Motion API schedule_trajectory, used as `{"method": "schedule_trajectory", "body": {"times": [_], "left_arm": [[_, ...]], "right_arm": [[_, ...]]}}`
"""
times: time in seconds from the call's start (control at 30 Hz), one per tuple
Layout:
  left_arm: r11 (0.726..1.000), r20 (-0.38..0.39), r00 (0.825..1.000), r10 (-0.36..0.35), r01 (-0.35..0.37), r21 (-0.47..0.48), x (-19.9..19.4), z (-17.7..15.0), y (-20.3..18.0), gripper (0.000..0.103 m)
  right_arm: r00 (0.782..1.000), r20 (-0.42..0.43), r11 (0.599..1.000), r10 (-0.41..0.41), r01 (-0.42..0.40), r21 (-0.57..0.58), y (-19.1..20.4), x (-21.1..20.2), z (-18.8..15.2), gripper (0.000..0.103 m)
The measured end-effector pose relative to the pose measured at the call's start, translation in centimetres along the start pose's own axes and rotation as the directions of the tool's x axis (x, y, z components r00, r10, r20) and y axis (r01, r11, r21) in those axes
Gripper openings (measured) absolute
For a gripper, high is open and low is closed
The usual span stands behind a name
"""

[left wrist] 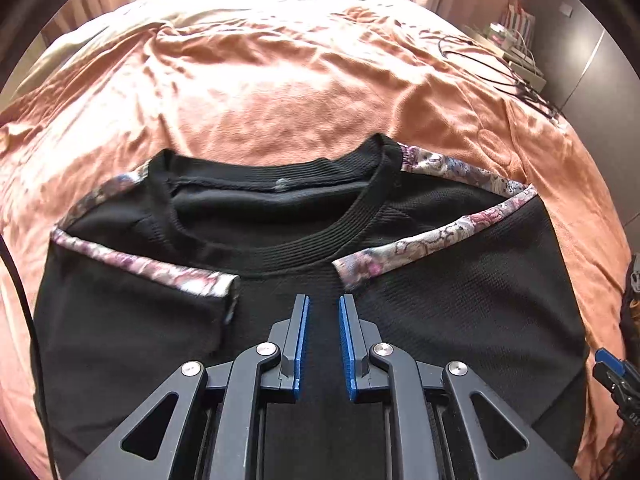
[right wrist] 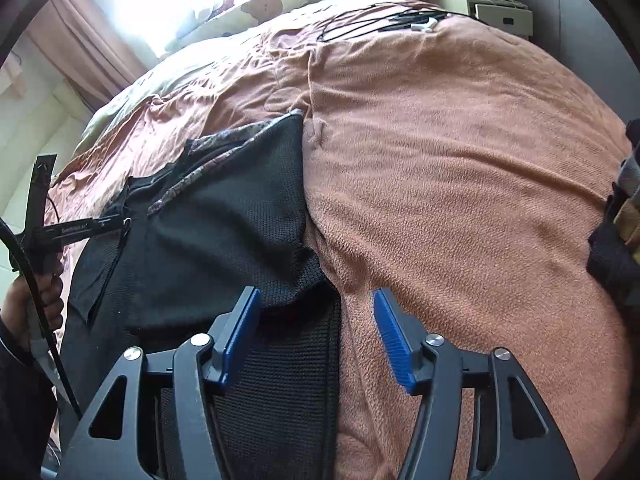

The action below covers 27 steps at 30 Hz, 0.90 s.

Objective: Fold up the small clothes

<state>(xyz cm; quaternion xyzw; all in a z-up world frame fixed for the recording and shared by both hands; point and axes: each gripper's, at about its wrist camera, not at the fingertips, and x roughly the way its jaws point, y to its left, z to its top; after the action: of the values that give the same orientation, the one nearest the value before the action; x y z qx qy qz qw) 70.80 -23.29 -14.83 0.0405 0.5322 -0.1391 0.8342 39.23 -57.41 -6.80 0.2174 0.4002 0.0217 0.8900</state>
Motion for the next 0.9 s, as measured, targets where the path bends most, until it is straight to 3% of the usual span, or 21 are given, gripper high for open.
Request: {"method": "schedule_trajectory", "body": {"times": [0.17, 0.3, 0.53, 0.9], "left_arm": [[0.999, 0.028, 0.999, 0.020, -0.019, -0.026, -3.2, -1.5, 2.0, 0.029], [0.998, 0.058, 0.998, 0.019, -0.016, -0.056, -6.5, -3.1, 3.9, 0.047], [0.997, 0.094, 0.996, 0.009, -0.002, -0.076, -12.3, -6.7, 6.7, 0.065], [0.992, 0.145, 0.989, -0.015, 0.033, -0.122, -19.2, -12.9, 10.7, 0.069]], "right_arm": [[1.000, 0.015, 1.000, -0.010, 0.010, -0.005, 0.5, -1.5, -0.5, 0.064], [0.999, 0.031, 0.998, -0.025, 0.027, -0.058, 1.8, -3.2, -1.2, 0.075], [0.998, 0.060, 0.998, -0.010, 0.013, -0.054, 3.4, -7.8, -3.2, 0.076], [0.996, 0.084, 0.998, -0.024, 0.028, -0.048, 4.1, -14.8, -8.1, 0.076]]}}
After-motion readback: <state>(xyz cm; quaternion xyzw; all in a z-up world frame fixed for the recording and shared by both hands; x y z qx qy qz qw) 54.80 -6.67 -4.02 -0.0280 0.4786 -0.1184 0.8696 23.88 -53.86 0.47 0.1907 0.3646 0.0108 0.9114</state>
